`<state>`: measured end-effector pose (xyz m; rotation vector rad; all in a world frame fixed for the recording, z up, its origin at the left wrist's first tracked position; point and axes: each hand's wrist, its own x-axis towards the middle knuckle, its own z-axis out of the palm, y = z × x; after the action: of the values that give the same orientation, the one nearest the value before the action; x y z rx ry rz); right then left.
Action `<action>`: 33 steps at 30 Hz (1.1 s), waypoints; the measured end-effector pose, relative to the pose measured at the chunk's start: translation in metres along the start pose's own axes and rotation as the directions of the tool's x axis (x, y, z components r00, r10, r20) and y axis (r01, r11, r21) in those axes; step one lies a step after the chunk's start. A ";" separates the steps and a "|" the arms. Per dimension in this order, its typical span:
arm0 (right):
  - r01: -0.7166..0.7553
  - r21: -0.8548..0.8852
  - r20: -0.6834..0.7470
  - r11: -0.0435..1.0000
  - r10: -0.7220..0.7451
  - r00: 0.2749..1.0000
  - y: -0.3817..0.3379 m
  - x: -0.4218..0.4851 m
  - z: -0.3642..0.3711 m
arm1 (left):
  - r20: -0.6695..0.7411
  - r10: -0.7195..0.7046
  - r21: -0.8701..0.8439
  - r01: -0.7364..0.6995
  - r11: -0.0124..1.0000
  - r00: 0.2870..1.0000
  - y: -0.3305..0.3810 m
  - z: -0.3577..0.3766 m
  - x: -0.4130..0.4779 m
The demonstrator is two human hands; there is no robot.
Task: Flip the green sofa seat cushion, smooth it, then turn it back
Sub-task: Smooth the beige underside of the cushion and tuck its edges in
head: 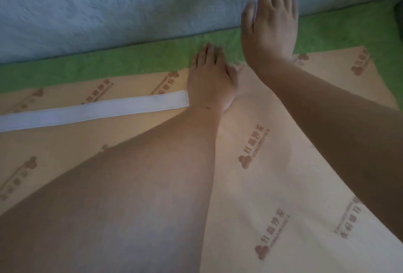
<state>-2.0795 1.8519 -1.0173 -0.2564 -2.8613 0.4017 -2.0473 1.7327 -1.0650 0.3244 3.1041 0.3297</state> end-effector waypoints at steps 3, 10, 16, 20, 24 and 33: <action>0.046 -0.023 0.355 0.999 -0.035 0.934 -0.003 -0.014 0.026 | -0.003 -0.024 0.013 0.024 1.000 1.000 -0.016 -0.003 -0.006; 0.022 -0.088 0.309 0.996 0.006 0.951 -0.045 -0.029 0.031 | 0.128 0.017 -0.028 -0.014 1.000 0.992 -0.051 -0.010 -0.008; -0.009 -0.059 0.249 0.998 0.024 0.968 -0.089 -0.030 0.042 | 0.164 0.202 0.010 -0.207 0.978 0.966 -0.122 -0.026 -0.020; 0.051 -0.102 0.347 0.993 -0.012 0.938 -0.110 -0.030 0.051 | 0.165 0.239 0.029 -0.247 0.969 0.957 -0.144 -0.031 -0.030; 0.059 -0.150 0.243 0.987 -0.021 0.970 -0.145 -0.045 0.054 | 0.148 0.248 0.031 -0.255 0.966 0.957 -0.166 -0.035 -0.030; 0.112 -0.180 0.366 0.977 -0.040 0.930 -0.175 -0.066 0.070 | 0.144 0.193 -0.005 -0.194 0.981 0.971 -0.231 -0.055 -0.045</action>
<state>-2.0587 1.6554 -1.0456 -0.1128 -3.2669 0.1597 -2.0516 1.4916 -1.0604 0.6243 2.9382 0.2796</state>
